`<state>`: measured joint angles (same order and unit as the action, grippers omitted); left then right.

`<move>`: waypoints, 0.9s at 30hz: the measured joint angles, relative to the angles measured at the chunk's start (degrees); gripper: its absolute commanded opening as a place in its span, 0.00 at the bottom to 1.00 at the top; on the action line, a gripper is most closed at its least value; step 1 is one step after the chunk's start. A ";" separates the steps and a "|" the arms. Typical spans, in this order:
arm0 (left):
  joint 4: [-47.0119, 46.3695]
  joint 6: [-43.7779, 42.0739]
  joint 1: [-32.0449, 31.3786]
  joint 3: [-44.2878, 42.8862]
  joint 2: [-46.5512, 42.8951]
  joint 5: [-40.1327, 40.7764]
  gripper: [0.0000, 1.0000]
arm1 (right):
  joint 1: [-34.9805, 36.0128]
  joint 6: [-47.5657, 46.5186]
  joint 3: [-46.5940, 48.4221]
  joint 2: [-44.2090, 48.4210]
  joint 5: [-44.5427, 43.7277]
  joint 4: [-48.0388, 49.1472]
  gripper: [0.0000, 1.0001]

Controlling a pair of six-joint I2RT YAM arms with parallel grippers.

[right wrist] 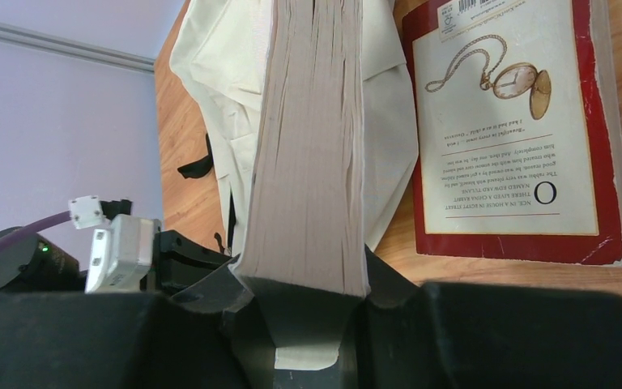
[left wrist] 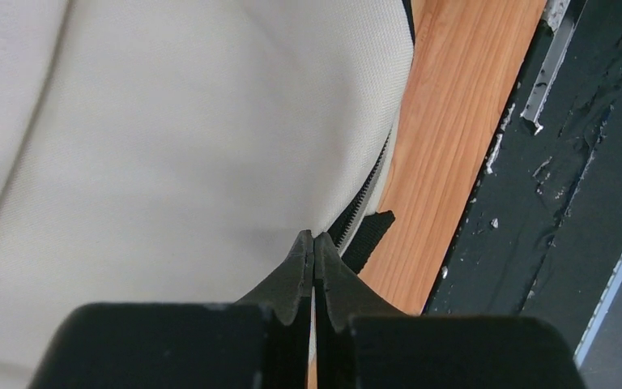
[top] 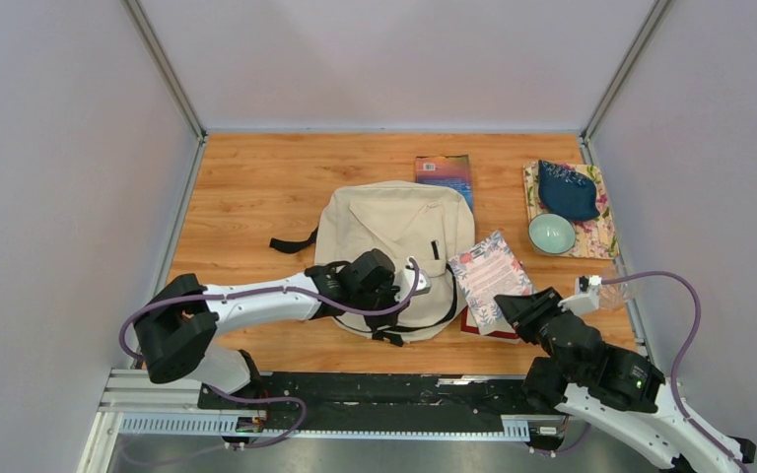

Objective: Pack the student bag
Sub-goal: Place the book in the student bag.

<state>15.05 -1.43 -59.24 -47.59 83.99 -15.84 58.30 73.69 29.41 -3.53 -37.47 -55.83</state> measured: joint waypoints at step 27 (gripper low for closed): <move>9.57 15.19 6.78 -6.99 -25.57 28.59 0.00 | 0.00 -0.22 4.90 -6.88 -2.29 -7.37 0.00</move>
<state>24.62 13.76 -52.47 -54.59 58.41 12.75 58.30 73.47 34.30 -10.41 -39.77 -63.20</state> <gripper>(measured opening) 0.007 0.285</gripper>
